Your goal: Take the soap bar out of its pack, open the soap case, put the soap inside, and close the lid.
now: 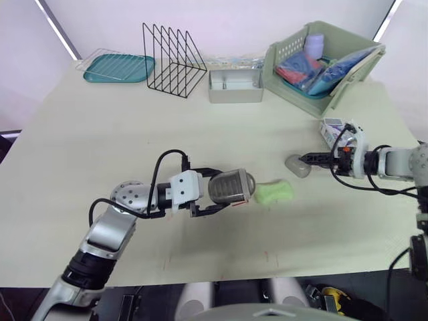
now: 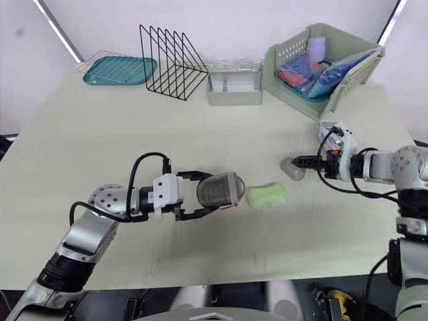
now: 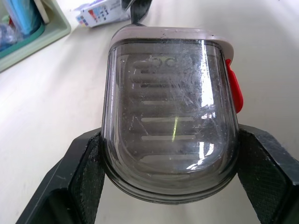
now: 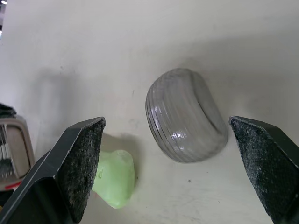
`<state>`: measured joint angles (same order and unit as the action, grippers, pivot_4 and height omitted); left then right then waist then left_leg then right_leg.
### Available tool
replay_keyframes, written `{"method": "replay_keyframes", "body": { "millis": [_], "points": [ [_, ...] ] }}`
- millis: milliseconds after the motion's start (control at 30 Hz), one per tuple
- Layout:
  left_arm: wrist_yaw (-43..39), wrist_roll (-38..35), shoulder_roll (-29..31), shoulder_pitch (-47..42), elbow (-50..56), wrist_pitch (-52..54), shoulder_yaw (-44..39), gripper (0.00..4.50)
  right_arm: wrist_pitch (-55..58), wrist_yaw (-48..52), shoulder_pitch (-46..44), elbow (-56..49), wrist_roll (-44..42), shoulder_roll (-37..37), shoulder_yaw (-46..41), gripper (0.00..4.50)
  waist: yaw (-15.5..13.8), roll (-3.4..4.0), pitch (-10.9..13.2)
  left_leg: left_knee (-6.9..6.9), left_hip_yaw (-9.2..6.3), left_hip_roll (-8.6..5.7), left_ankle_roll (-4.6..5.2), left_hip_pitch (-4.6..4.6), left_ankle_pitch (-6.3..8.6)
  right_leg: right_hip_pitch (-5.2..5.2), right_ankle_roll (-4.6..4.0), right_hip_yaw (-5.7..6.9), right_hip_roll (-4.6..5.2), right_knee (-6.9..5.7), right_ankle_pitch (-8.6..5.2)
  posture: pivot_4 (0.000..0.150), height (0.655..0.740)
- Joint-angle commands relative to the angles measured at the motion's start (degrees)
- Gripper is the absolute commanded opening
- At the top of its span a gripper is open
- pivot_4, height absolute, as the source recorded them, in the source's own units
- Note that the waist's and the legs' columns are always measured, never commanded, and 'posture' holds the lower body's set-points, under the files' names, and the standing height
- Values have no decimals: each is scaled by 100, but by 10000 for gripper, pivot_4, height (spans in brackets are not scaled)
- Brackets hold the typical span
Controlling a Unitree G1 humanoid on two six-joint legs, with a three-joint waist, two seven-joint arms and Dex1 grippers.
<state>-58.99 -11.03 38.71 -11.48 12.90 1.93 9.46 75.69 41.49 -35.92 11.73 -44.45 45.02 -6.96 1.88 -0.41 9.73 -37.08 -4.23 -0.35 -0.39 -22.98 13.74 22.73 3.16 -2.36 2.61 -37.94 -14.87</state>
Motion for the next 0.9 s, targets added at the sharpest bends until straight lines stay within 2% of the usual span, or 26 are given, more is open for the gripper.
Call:
{"method": "replay_keyframes", "body": {
  "millis": [33, 167, 267, 433, 600, 767, 900],
  "points": [
    [4, -48, 14, -95, 13, -73, -116, 34433, -1518, 1165, 472, -589, 256, 349, -79, 44574, 0, 0, 0, -1, 2, 0, 0, 0, 0, 0, 0, -1, 0, 1, 0, 1500, 7400],
    [-40, -249, 6, -131, 53, 265, -142, 34433, -3707, 2689, 1440, -921, 656, 429, -172, 44574, 11, -1, 0, -2, -1, 2, 0, 1, 0, -3, 1, 3, 0, 1, 0, 1500, 7400],
    [-77, -221, 64, -192, 62, 459, -91, 34433, -5611, 3396, 2118, -1008, 1048, 37, -218, 44574, 30, -4, 1, -2, -1, 4, 0, 4, 0, -5, 2, 4, -1, 0, 0, 1500, 7400],
    [-41, -140, 63, -430, -48, 756, -68, 34433, -7798, 4047, 2830, -964, 1373, -802, -136, 44574, 34, -3, 2, -2, -1, 8, 0, 11, 0, -7, 1, 3, -5, -3, 0, 1500, 7400],
    [89, -41, 82, -620, -87, 1188, -43, 34433, -8768, 4399, 3233, -685, 1410, -1366, -18, 44574, 27, -3, 2, -5, 0, 4, -1, 11, 0, -9, 2, 0, -1, -4, 0, 1500, 7400],
    [113, 85, 136, -642, -41, 1402, -9, 34433, -9082, 4349, 3411, -581, 1407, -1582, -8, 44574, 23, -3, 2, -5, -2, 4, -1, 13, 0, -10, 1, 0, -1, -5, 0, 1500, 7400],
    [-48, 79, 252, -575, -14, 1171, -61, 34433, -9327, 4153, 3348, -265, 1461, -1592, -177, 44574, 16, -3, 2, -5, -2, 4, -1, 14, 0, -10, 0, 0, -1, -5, 0, 1500, 7400]
  ]
}}
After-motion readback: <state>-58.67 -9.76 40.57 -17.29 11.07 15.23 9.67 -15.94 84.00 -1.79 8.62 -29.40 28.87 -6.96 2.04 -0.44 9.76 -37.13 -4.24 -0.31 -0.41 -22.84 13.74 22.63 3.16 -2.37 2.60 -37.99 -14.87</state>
